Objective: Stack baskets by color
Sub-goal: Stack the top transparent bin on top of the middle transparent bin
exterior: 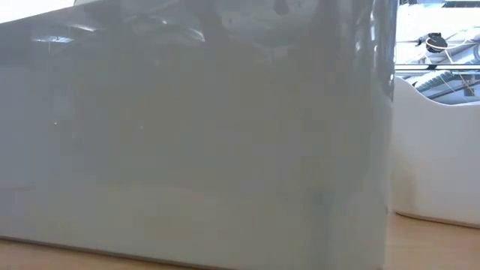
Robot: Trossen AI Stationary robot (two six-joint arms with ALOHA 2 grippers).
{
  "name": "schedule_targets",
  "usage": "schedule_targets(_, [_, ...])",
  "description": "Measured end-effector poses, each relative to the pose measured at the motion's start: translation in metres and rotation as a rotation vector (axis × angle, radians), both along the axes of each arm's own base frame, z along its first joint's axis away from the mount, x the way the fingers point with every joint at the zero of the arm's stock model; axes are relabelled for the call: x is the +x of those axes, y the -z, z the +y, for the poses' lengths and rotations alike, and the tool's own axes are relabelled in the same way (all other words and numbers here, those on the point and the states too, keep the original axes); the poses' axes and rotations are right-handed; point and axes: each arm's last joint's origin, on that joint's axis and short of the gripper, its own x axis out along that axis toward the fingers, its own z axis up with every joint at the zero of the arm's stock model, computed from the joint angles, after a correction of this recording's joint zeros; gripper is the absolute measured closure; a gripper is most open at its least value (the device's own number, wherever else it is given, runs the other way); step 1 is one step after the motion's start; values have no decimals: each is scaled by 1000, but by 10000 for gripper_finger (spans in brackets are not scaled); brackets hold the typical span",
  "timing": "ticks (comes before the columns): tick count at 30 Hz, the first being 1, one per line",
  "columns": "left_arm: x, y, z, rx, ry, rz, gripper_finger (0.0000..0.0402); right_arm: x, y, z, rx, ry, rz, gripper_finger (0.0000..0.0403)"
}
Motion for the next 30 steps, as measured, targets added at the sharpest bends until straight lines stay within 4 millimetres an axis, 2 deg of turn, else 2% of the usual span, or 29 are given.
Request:
schedule_targets(8, [39,21,-22,90,38,130,394,9,19,1,6,2,41,403])
schedule_targets(15, [58,33,-32,161,-23,162,394,22,53,1,83,34,47,403])
schedule_targets(25, [77,89,-40,173,-92,122,394,39,120,3,111,39,-15,403])
schedule_targets(30, [81,111,-41,167,-93,83,394,39,128,3,184,65,-33,403])
